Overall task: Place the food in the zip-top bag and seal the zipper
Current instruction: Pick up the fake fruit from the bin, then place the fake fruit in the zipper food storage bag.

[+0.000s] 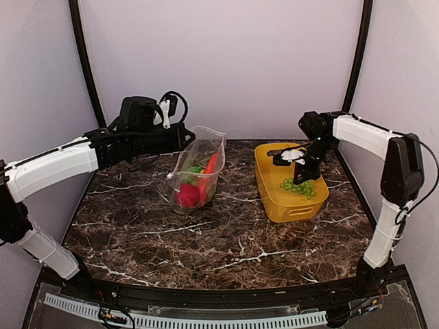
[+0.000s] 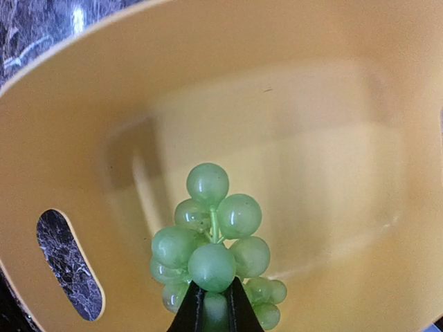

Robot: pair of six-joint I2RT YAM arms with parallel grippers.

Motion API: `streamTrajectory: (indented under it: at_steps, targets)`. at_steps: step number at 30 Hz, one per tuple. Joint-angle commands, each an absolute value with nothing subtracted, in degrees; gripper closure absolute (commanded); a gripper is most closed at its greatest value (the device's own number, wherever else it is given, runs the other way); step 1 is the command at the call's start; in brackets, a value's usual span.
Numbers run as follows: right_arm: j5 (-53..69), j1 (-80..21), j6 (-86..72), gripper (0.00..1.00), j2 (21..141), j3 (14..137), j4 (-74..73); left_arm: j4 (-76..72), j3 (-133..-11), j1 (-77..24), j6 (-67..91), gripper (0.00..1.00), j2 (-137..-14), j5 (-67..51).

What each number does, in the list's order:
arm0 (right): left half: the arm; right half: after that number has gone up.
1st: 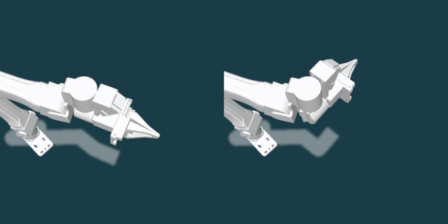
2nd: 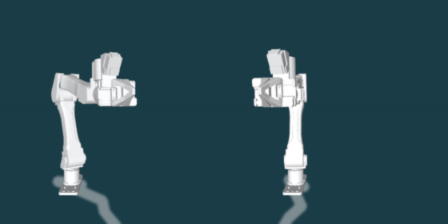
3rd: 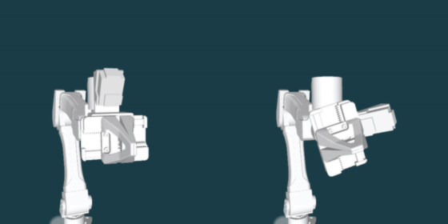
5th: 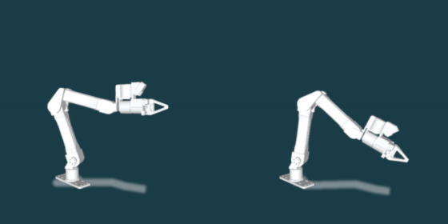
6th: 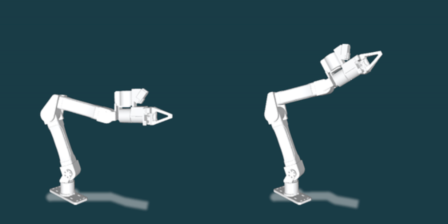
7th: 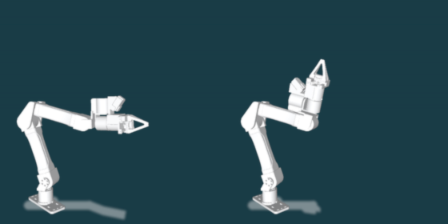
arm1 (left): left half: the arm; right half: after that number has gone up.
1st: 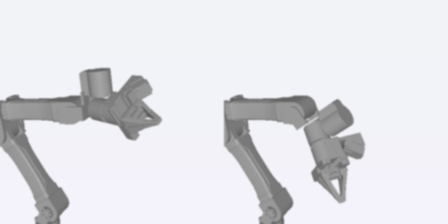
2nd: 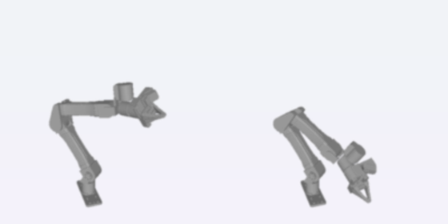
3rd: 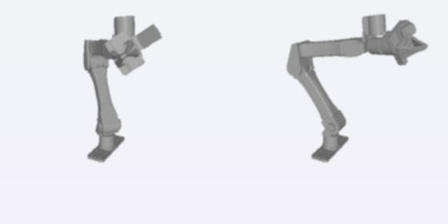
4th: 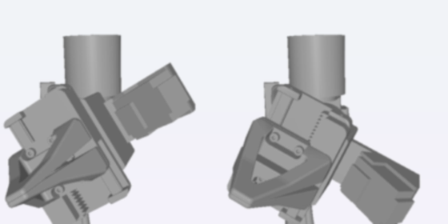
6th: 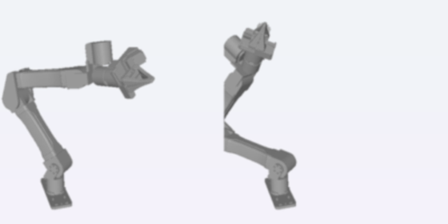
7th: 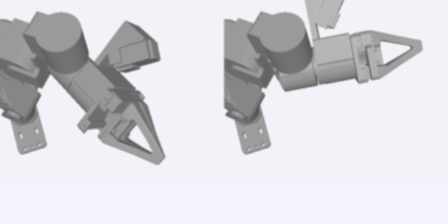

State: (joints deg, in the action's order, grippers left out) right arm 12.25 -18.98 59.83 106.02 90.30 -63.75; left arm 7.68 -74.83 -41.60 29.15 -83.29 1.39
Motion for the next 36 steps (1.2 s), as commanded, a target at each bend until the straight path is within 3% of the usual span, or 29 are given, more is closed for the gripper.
streamTrajectory:
  at_steps: [1, 17, 22, 36]
  targets:
    - [19.74, -18.12, 56.46, 1.0, 102.77, 96.17, -68.06, 6.37, -74.22, -41.22, 29.7, 0.99, -83.07, 0.73]
    - [53.14, -18.72, 43.86, 1.0, 103.68, 123.69, -76.79, 5.26, -74.18, -41.23, 31.29, 0.99, -84.29, 0.76]
    - [59.39, -21.62, 36.23, 1.0, 101.84, 125.1, -68.27, 4.66, -74.23, -41.2, 32.26, 0.99, -84.84, 0.79]
    - [68.71, -28.96, 12.26, 1.0, 98.16, 114.13, -32.13, 3.68, -73.73, -41.2, 34.4, 0.99, -84.81, 0.88]
